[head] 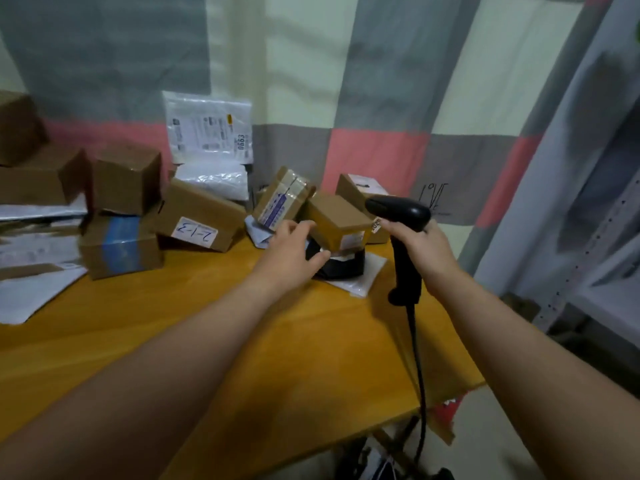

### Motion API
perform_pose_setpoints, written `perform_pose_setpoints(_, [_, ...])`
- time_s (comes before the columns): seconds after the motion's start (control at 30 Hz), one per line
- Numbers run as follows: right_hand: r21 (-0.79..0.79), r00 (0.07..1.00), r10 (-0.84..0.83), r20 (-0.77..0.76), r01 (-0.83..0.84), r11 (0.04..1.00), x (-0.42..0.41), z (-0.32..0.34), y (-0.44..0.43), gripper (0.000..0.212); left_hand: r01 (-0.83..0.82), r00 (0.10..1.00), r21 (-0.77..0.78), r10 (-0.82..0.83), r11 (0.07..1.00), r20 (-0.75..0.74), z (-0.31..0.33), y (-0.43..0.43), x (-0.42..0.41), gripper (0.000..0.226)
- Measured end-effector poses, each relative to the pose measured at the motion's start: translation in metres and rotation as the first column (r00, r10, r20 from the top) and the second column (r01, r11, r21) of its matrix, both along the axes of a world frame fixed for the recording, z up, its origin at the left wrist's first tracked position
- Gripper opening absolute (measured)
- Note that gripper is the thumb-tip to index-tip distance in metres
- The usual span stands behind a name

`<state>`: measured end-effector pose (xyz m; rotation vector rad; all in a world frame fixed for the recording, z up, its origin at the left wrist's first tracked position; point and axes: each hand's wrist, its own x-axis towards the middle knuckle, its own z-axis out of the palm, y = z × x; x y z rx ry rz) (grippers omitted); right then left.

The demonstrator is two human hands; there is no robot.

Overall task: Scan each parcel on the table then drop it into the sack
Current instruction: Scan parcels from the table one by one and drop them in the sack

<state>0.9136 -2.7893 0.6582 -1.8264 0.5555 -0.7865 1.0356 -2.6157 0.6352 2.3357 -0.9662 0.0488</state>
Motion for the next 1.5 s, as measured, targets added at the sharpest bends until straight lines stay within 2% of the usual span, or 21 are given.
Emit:
perform_pose_setpoints(0.07, [-0.020, 0.999, -0.042, -0.012, 0.042, 0.999, 0.027, 0.000, -0.029, 0.098, -0.020, 0.999, 0.053, 0.021, 0.998, -0.026, -0.001, -0.027, 0.026, 0.069])
perform_pose_setpoints(0.1, [-0.019, 0.998, -0.053, -0.044, 0.052, 0.998, 0.040, 0.002, -0.040, 0.107, -0.028, 0.999, 0.093, 0.030, 0.995, -0.019, -0.001, -0.040, 0.038, 0.072])
perform_pose_setpoints(0.27, [-0.080, 0.970, 0.006, -0.243, -0.027, 0.996, 0.107, 0.012, -0.077, 0.066, 0.010, 1.000, 0.244, -0.013, 0.970, 0.012, 0.001, -0.098, 0.081, 0.083])
perform_pose_setpoints(0.37, [-0.091, 0.965, -0.017, -0.261, -0.008, 0.996, 0.144, 0.011, -0.096, 0.050, 0.032, 0.999, 0.306, -0.044, 0.952, 0.032, -0.002, -0.115, 0.099, 0.086])
perform_pose_setpoints(0.43, [-0.068, 0.970, -0.034, -0.240, 0.018, 0.998, 0.164, 0.005, -0.109, 0.044, 0.037, 0.999, 0.277, -0.044, 0.960, 0.019, -0.006, -0.116, 0.108, 0.085])
perform_pose_setpoints(0.53, [-0.087, 0.960, 0.002, -0.281, -0.027, 0.996, 0.184, -0.004, -0.122, 0.045, 0.068, 0.997, 0.164, -0.062, 0.984, -0.040, -0.015, -0.111, 0.118, 0.083])
perform_pose_setpoints(0.63, [-0.261, 0.911, -0.094, -0.401, -0.015, 0.965, 0.190, -0.006, -0.121, 0.050, 0.076, 0.996, 0.121, -0.071, 0.990, -0.044, -0.020, -0.111, 0.121, 0.082])
perform_pose_setpoints(0.83, [-0.439, 0.881, -0.227, -0.416, 0.024, 0.898, 0.177, -0.007, -0.116, 0.051, 0.074, 0.995, 0.054, -0.070, 0.996, -0.068, -0.023, -0.100, 0.117, 0.078])
perform_pose_setpoints(0.93, [-0.456, 0.841, -0.236, -0.487, -0.014, 0.890, 0.157, -0.001, -0.110, 0.051, 0.077, 0.994, 0.027, -0.074, 0.997, -0.085, -0.021, -0.086, 0.116, 0.074])
perform_pose_setpoints(1.1, [-0.414, 0.829, -0.184, -0.528, -0.062, 0.908, 0.105, 0.003, -0.088, 0.050, 0.109, 0.991, 0.054, -0.104, 0.993, -0.085, -0.020, -0.066, 0.082, 0.072])
perform_pose_setpoints(1.5, [-0.438, 0.864, -0.110, -0.491, -0.135, 0.889, 0.003, -0.001, 0.042, 0.029, 0.001, 0.997, 0.072, 0.005, 0.997, -0.074, -0.022, 0.065, -0.025, 0.074])
